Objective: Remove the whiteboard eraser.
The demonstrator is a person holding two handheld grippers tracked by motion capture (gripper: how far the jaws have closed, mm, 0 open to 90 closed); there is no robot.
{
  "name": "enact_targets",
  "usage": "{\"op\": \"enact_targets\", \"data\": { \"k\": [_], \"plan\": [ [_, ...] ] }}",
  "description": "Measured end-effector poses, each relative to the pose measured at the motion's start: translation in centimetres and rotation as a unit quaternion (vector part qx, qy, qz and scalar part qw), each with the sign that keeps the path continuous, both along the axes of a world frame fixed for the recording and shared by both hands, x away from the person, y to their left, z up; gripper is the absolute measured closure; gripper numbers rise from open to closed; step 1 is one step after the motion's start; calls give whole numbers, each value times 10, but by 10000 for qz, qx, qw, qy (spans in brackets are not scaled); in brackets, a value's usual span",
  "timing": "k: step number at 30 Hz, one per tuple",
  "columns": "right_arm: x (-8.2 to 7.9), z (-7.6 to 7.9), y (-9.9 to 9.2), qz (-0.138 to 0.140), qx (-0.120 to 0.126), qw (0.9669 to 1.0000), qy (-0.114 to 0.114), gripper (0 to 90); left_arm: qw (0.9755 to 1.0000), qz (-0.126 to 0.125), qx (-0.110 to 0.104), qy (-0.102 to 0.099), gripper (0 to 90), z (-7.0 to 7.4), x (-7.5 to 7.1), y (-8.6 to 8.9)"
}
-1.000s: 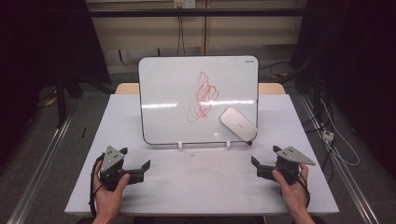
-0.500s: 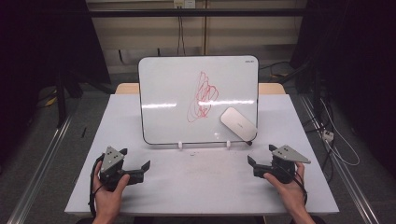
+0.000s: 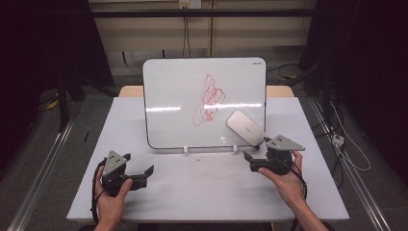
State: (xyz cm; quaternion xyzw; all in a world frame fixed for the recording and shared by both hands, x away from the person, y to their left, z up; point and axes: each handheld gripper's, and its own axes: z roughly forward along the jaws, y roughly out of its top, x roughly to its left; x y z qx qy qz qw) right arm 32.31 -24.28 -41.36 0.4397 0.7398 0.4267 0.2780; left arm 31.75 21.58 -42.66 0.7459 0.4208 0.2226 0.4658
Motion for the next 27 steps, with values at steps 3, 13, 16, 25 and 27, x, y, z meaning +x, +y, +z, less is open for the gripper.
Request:
{"op": "enact_targets", "data": {
  "k": [3,13,16,25,27],
  "plan": [
    [5,5,3,-17,-95,9999,-48,51,10000,2,24,-45,56,1,-1,0],
    [25,17,13,39,-858,9958,-303,138,10000,-22,30,-21,56,1,-1,2],
    [30,18,18,42,-1236,9910,-516,153,10000,-41,32,-44,56,1,-2,2],
    [39,19,29,237,-1691,9837,-568,182,10000,-25,21,-35,56,0,-2,2],
    [43,17,32,239,-1876,9803,-567,182,10000,-37,53,-22,56,0,-2,2]
  ]
}}
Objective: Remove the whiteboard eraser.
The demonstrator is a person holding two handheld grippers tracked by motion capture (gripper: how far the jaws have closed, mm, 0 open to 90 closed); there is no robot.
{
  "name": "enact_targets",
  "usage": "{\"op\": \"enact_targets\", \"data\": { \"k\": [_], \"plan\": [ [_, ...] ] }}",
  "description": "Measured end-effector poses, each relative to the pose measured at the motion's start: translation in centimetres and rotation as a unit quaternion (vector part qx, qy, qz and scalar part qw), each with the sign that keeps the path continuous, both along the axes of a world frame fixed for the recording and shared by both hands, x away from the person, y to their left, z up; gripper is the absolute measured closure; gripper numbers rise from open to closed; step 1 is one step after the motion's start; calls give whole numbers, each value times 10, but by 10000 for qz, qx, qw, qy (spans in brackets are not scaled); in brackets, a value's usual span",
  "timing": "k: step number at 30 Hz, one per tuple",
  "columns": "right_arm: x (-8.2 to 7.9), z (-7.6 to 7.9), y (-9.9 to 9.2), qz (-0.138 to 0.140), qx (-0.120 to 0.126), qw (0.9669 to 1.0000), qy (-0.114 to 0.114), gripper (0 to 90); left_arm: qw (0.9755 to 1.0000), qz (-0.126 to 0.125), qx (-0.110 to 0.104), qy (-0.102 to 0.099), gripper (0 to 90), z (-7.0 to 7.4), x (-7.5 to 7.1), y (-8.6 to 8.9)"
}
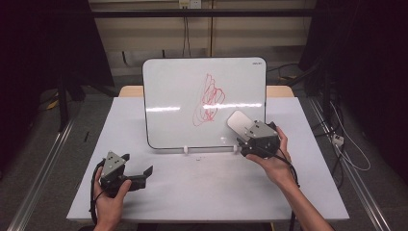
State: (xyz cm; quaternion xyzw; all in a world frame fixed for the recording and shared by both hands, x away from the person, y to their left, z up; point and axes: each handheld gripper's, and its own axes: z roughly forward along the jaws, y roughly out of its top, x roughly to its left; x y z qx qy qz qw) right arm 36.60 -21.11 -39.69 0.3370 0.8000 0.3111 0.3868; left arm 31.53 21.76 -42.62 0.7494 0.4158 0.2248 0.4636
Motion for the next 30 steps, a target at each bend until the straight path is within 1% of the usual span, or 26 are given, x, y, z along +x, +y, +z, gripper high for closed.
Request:
{"op": "enact_targets", "data": {
  "k": [3,5,7,11,14,16,18,20,22,30],
  "plan": [
    [6,-3,1,-34,-101,9999,2,197,10000,2,-3,9,56,0,0,-1],
    [8,-5,2,-38,-261,9996,-83,212,10000,-7,-3,-3,56,-1,0,-1],
    [10,-8,4,-46,-347,9993,-94,228,10000,-2,-4,8,56,-1,1,-1],
    [13,-12,7,-68,-461,9989,-102,224,10000,-1,10,20,56,-1,0,0],
    [15,-15,7,-90,-584,9982,-135,253,10000,-3,-9,30,56,-1,1,0],
    [16,-16,7,-101,-595,9981,-155,264,10000,-13,9,24,56,-2,1,0],
    [17,-16,8,-139,-686,9974,-170,297,10000,-14,18,48,56,-2,2,0],
    [18,-16,8,-136,-653,9977,-139,298,10000,3,18,60,56,-2,1,1],
    [18,-15,9,-139,-720,9972,-123,300,10000,8,-22,47,56,-2,1,1],
    [19,-15,12,-238,-836,9962,-97,310,10000,15,8,53,59,-2,0,1]
  ]
}}
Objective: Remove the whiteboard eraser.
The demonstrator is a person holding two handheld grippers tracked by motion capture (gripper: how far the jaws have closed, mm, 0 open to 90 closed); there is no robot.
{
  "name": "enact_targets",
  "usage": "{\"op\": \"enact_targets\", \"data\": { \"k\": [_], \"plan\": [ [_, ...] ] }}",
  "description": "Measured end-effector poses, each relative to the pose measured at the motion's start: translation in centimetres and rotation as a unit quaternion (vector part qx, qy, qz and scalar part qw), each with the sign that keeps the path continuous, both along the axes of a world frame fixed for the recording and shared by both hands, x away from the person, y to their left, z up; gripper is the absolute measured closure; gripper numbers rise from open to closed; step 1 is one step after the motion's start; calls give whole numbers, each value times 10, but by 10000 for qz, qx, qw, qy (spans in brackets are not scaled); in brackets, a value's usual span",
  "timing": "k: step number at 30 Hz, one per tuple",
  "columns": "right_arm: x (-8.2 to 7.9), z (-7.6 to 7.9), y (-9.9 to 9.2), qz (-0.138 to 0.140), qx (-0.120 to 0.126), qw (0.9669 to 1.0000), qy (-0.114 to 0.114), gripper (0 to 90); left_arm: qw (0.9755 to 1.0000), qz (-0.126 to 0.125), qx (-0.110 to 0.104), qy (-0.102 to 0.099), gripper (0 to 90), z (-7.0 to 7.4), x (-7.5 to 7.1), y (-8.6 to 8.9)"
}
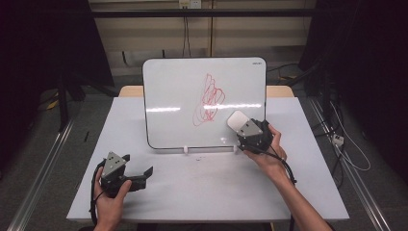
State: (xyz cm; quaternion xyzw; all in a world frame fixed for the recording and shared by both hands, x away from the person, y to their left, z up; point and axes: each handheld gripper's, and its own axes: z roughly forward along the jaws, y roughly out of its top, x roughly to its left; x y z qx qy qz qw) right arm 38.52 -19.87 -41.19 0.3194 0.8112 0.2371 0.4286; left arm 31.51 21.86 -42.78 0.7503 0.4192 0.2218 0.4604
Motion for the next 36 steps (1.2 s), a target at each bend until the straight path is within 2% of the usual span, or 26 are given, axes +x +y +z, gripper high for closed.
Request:
{"op": "enact_targets", "data": {
  "k": [12,18,21,23,32,36],
  "plan": [
    [2,4,-3,-74,379,9990,245,314,10000,15,-13,57,59,-1,0,2],
    [3,8,-9,-68,777,9960,426,315,10000,47,-25,63,59,0,-1,3],
    [3,8,-10,-65,830,9955,443,315,10000,46,-37,58,59,0,-1,3],
    [4,9,-12,-46,961,9941,492,315,10000,56,-28,72,59,-1,-1,3],
    [4,10,-16,-37,1257,9902,601,315,9999,98,-55,125,59,-3,-1,7],
    [3,11,-16,-5,1332,9894,581,315,9998,135,-94,125,59,-3,-1,8]
  ]
}}
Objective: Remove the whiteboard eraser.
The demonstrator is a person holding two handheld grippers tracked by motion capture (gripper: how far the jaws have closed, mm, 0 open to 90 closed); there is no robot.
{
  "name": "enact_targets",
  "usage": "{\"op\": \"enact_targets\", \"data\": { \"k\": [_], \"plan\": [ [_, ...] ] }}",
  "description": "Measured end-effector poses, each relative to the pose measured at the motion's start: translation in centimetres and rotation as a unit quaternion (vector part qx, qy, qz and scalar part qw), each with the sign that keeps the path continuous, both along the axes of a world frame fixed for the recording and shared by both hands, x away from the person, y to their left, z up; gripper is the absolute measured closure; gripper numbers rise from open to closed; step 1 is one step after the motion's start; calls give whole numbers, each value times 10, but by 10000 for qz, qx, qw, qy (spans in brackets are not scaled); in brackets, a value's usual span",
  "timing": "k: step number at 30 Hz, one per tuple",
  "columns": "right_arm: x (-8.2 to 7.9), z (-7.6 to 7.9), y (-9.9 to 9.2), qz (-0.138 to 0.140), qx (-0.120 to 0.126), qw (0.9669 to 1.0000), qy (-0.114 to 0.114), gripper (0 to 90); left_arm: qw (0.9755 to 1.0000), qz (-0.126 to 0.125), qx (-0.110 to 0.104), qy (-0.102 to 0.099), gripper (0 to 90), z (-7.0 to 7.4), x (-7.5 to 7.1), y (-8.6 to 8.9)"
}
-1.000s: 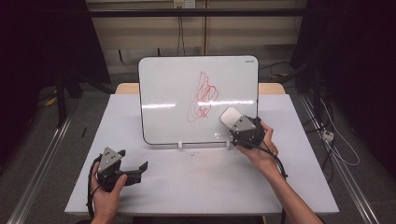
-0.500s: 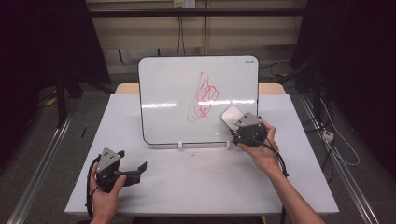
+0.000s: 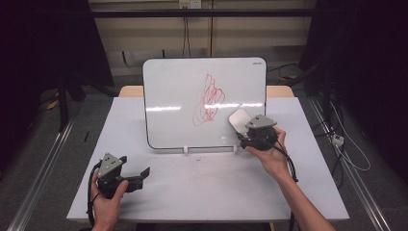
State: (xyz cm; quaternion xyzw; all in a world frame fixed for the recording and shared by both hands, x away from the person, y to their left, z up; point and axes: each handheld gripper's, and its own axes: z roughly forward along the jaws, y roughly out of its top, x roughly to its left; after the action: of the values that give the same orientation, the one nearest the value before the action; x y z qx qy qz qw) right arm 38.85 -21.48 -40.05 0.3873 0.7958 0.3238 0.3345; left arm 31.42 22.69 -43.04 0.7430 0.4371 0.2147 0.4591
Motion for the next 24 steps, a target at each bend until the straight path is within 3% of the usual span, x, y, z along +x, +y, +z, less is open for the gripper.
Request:
{"op": "enact_targets", "data": {
  "k": [10,24],
  "plan": [
    [-11,15,2,87,215,9991,-356,315,10000,-8,17,-16,59,1,0,-1],
    [-18,30,3,133,314,9967,-738,315,10000,-29,91,-21,59,1,0,-6]
  ]
}}
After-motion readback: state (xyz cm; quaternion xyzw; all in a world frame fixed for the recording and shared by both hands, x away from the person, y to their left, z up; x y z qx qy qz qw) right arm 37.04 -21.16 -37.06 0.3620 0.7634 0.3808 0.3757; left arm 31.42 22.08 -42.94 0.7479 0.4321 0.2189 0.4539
